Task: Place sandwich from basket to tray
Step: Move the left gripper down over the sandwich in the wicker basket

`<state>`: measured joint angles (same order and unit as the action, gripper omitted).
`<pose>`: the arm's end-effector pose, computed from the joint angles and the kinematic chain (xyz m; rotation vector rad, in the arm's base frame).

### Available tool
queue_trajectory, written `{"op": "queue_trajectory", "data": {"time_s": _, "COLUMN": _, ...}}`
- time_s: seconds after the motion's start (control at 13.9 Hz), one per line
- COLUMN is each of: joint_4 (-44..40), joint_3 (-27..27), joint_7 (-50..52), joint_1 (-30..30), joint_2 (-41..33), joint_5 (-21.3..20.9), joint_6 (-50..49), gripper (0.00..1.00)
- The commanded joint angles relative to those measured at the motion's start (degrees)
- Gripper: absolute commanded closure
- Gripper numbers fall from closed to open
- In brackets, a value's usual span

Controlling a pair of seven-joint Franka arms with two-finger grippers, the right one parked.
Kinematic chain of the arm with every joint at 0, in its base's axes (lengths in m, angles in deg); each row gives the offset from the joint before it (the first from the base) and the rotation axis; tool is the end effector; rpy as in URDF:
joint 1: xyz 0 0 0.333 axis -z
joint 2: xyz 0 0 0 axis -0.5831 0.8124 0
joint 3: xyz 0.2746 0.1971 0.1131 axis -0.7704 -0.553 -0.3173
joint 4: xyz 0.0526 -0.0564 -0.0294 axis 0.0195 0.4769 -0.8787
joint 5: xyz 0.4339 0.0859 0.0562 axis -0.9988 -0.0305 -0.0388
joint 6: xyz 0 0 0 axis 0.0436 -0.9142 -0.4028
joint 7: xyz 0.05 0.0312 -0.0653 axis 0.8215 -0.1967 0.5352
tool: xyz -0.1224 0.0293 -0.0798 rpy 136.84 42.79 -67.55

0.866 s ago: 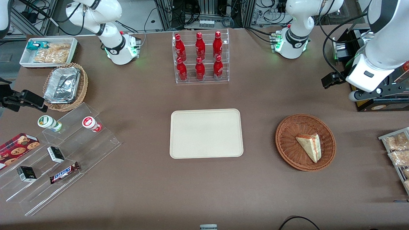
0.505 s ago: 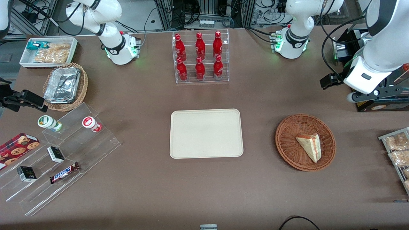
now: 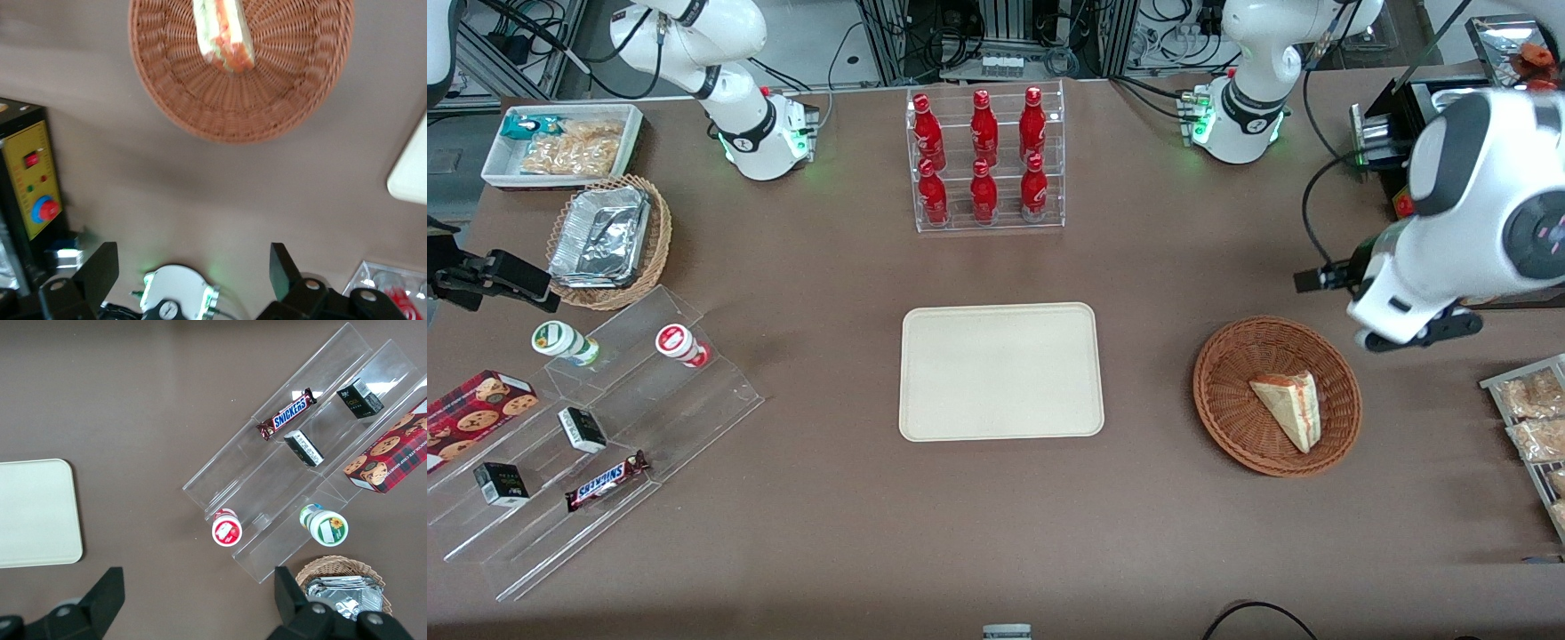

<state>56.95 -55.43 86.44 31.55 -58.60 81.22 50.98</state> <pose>0.6232 -0.0712 0.4456 -2.9511 -0.3230 0.5535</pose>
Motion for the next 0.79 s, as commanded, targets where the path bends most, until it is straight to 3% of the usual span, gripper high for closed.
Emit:
{"op": "queue_trajectory", "data": {"time_s": 0.0, "joint_4": -1.3, "joint_3": -1.0, "joint_7": 9.1, "joint_1": 0.1, "joint_2": 6.4, "joint_5": -0.5, "joint_6": 5.2, "gripper": 0.00}}
{"op": "queue_trajectory", "data": {"time_s": 0.29, "joint_4": 2.9, "joint_3": -2.3, "joint_7": 14.2, "joint_1": 0.0, "joint_2": 11.3, "joint_5": -0.4, "joint_6": 18.5, "gripper": 0.00}}
{"op": "queue_trajectory", "data": {"time_s": 0.72, "joint_4": 3.2, "joint_3": -4.7, "joint_7": 17.4, "joint_1": -0.3, "joint_2": 17.8, "joint_5": -0.1, "joint_6": 27.8, "gripper": 0.00}}
